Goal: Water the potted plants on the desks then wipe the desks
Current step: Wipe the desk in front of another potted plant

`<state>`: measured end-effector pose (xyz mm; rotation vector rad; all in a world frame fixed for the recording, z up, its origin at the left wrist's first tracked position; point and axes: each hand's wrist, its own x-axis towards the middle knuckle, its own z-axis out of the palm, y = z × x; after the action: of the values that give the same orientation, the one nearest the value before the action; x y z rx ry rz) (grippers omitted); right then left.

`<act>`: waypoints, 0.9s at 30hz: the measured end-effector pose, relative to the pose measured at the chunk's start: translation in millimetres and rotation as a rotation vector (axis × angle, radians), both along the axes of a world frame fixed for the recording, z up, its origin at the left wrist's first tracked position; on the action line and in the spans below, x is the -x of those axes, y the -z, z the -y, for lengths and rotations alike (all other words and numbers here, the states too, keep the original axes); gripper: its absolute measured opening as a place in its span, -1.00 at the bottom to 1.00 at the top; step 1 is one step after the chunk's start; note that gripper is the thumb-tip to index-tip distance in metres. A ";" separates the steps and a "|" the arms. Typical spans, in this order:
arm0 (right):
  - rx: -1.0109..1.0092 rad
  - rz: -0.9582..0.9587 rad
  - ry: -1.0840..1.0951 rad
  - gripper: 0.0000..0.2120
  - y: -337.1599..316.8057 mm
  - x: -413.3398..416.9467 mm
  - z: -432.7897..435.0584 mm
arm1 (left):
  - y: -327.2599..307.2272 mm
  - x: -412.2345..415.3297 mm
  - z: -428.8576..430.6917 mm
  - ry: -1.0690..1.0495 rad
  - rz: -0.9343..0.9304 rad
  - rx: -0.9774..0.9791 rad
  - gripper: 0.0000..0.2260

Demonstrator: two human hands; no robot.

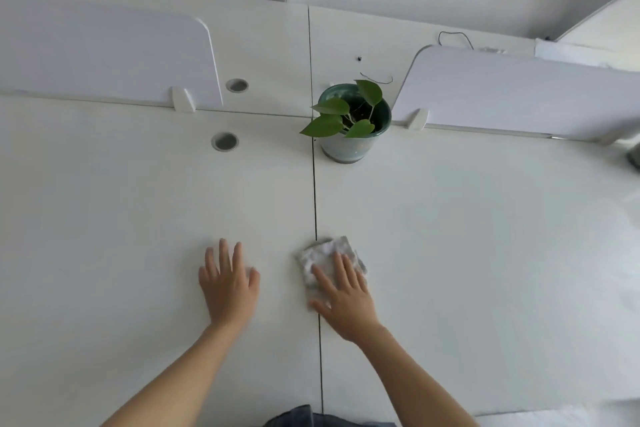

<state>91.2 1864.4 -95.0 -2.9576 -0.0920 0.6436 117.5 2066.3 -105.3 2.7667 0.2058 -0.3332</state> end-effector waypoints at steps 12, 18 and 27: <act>-0.025 0.002 0.676 -0.47 -14.7 -80.8 124.5 | 10.3 -4.3 7.7 -0.061 -0.030 -0.026 -0.51; -0.065 0.063 -0.105 -0.32 -3.7 -121.4 14.1 | 23.3 -4.9 9.0 -0.104 0.116 -0.083 -0.54; -0.093 0.034 -0.230 -0.47 1.3 -264.3 -48.7 | 38.5 -2.8 7.4 -0.155 0.336 -0.171 -0.54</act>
<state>355.5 1913.1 -96.3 -2.8920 -0.4576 0.5974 120.3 2058.9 -143.8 2.8952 0.3738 0.1976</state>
